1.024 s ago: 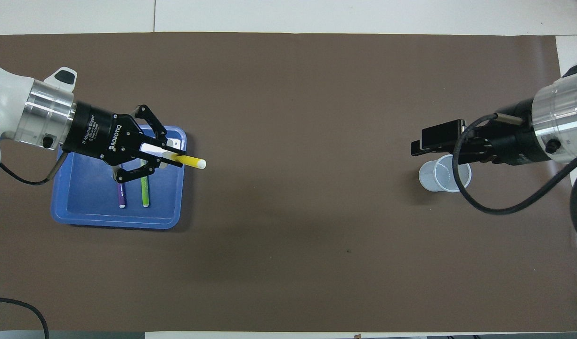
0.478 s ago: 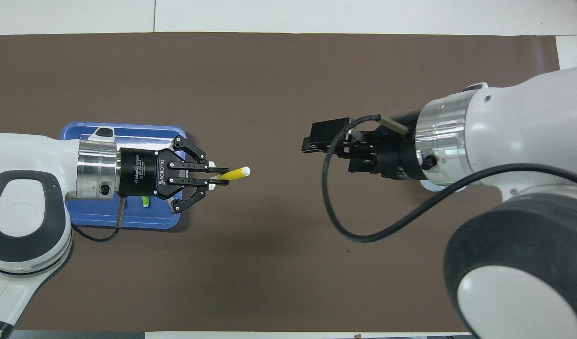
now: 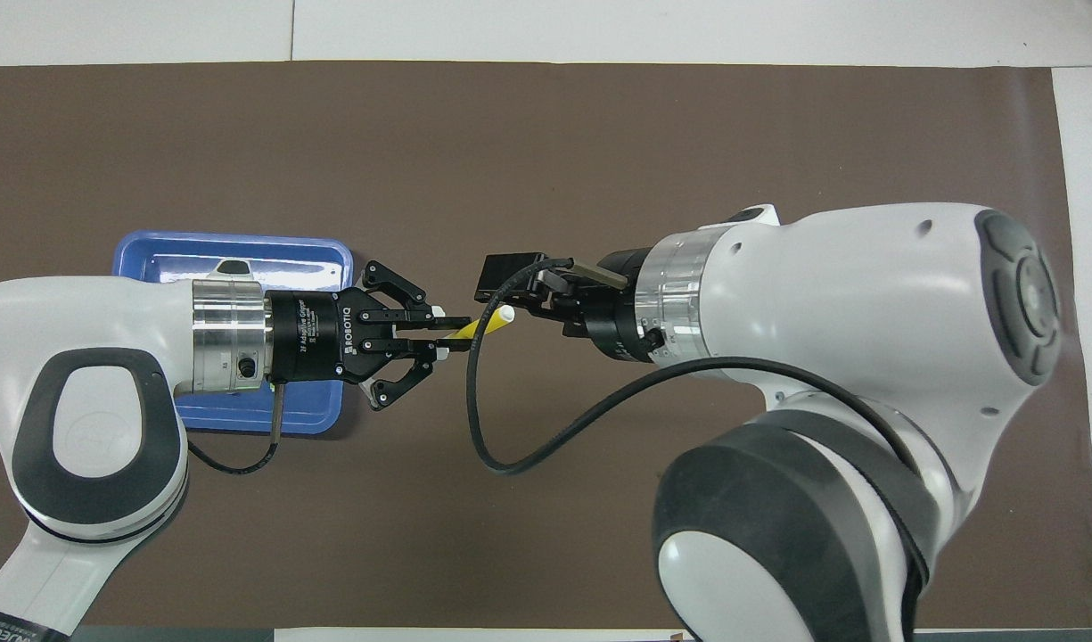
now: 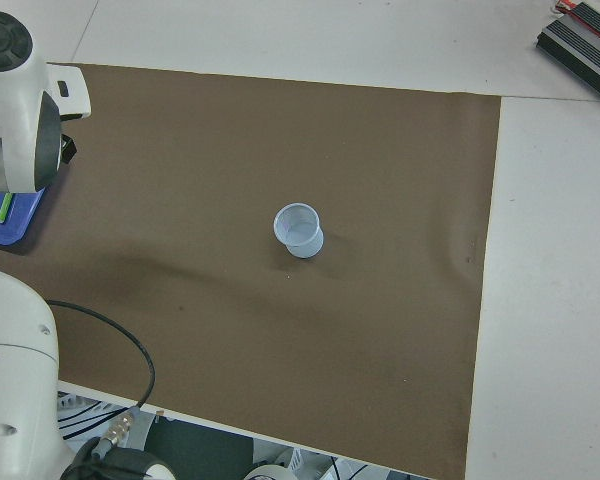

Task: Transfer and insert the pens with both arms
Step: 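Grasp the yellow pen tip with the right gripper from the left gripper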

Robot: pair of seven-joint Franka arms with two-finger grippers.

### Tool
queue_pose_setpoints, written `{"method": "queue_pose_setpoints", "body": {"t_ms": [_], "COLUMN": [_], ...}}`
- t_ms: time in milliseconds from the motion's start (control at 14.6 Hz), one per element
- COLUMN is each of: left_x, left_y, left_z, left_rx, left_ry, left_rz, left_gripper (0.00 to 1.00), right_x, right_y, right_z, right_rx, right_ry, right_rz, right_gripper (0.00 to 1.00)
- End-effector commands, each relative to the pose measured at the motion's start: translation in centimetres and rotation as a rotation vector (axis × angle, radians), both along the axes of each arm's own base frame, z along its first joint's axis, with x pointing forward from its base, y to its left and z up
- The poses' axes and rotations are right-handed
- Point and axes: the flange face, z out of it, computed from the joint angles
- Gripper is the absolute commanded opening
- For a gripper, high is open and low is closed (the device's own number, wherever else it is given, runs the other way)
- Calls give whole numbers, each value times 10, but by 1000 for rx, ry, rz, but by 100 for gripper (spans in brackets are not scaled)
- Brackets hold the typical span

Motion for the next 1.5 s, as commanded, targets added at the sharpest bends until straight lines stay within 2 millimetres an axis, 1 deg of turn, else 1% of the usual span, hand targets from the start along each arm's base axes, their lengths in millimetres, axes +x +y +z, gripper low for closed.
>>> {"method": "queue_pose_setpoints", "body": {"t_ms": [0, 341, 546, 683, 1434], "left_x": [-16, -18, -19, -20, -23], "left_y": [2, 0, -1, -2, 0], "left_z": [3, 4, 5, 4, 7], "left_rx": [-26, -33, -31, -31, -34], "left_ry": [14, 12, 8, 11, 8], "left_rz": [33, 34, 37, 37, 33], "left_gripper": [0, 0, 0, 0, 0], "right_x": [1, -6, -14, -18, -12], "right_y": [5, 8, 16, 22, 21], "right_z": [-9, -15, -20, -18, -15], "right_rx": [-22, -87, -98, -94, -118], "right_ry": [-33, -25, -23, -30, -92], "right_rz": [66, 120, 140, 148, 134], "right_gripper": [100, 100, 100, 100, 100]}}
